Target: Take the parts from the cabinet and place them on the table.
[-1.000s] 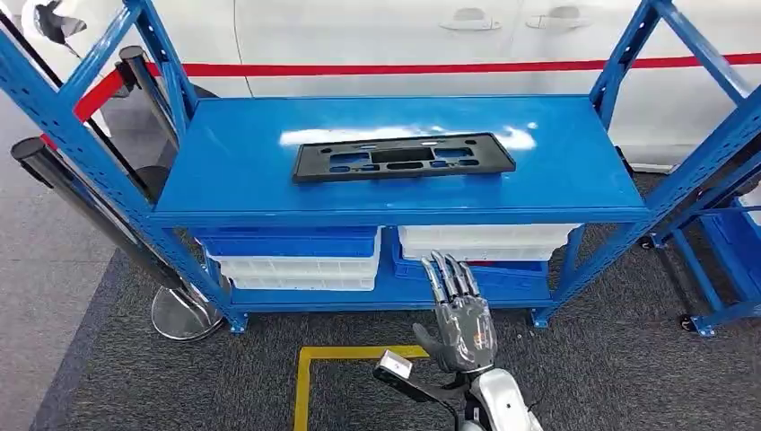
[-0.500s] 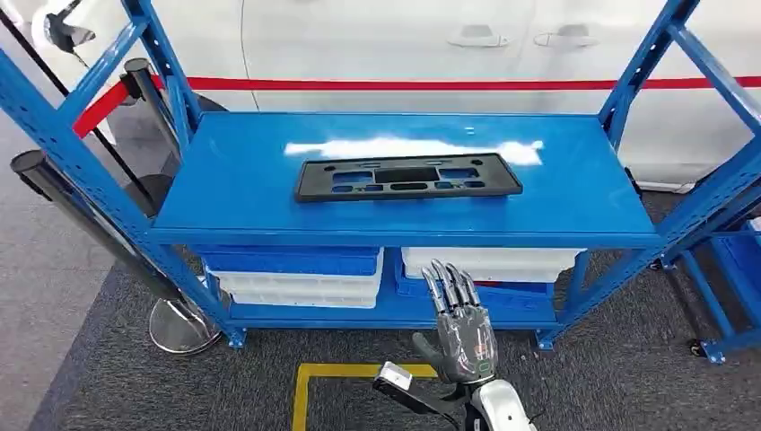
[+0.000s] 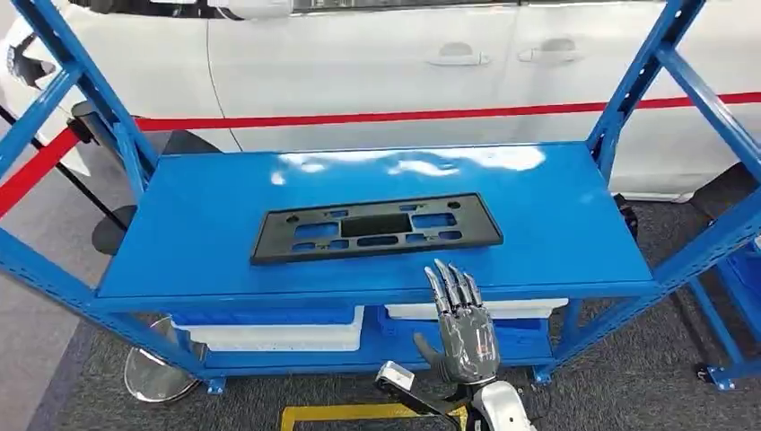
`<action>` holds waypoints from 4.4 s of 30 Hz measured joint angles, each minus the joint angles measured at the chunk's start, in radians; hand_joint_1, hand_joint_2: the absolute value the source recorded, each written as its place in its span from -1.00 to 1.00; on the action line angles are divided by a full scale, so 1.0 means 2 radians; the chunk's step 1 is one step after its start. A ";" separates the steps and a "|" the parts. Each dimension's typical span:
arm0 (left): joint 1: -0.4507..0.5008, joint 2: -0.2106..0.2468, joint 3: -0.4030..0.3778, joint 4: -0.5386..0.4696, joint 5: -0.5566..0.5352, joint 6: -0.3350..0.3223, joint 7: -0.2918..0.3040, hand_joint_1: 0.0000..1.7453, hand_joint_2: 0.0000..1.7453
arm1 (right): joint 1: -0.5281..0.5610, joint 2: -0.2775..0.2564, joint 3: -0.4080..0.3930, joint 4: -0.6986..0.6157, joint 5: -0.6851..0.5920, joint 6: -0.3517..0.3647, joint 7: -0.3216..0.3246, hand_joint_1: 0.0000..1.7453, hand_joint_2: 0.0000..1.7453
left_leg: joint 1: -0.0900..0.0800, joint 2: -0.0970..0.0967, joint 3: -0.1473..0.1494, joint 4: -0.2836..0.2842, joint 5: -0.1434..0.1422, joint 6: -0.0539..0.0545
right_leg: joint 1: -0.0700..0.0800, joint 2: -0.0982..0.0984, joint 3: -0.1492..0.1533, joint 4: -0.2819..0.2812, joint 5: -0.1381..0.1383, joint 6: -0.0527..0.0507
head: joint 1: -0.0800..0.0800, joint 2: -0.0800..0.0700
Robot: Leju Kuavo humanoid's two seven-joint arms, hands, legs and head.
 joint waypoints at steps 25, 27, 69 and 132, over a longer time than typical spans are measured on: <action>-0.010 -0.005 -0.001 0.000 0.001 -0.010 0.008 -1.00 -1.00 | 0.004 0.006 0.021 0.021 -0.029 0.006 0.000 -1.00 1.00 | -0.008 -0.005 0.073 -0.021 -0.031 0.005 | 0.002 -0.003 -0.093 0.025 0.052 0.008 | 0.000 0.000; -0.011 -0.005 -0.001 0.000 0.001 -0.010 0.008 -1.00 -1.00 | 0.004 0.006 0.022 0.022 -0.029 0.006 0.000 -1.00 1.00 | -0.008 -0.005 0.075 -0.022 -0.032 0.004 | 0.002 -0.003 -0.091 0.025 0.052 0.007 | 0.000 0.000; -0.021 0.005 -0.040 0.000 -0.017 -0.023 0.023 -1.00 -1.00 | -0.209 0.055 0.026 0.329 -0.018 0.079 0.063 1.00 1.00 | -0.008 -0.003 0.104 -0.023 -0.042 0.003 | 0.002 -0.001 -0.059 0.022 0.042 0.009 | 0.000 0.000; -0.004 0.007 -0.021 0.000 0.066 -0.017 -0.125 -1.00 -1.00 | -0.100 -0.110 -0.109 -0.120 -0.709 0.288 -0.138 1.00 1.00 | -0.009 -0.003 0.098 -0.023 -0.047 0.008 | 0.001 -0.001 -0.064 0.018 0.038 0.015 | 0.000 0.000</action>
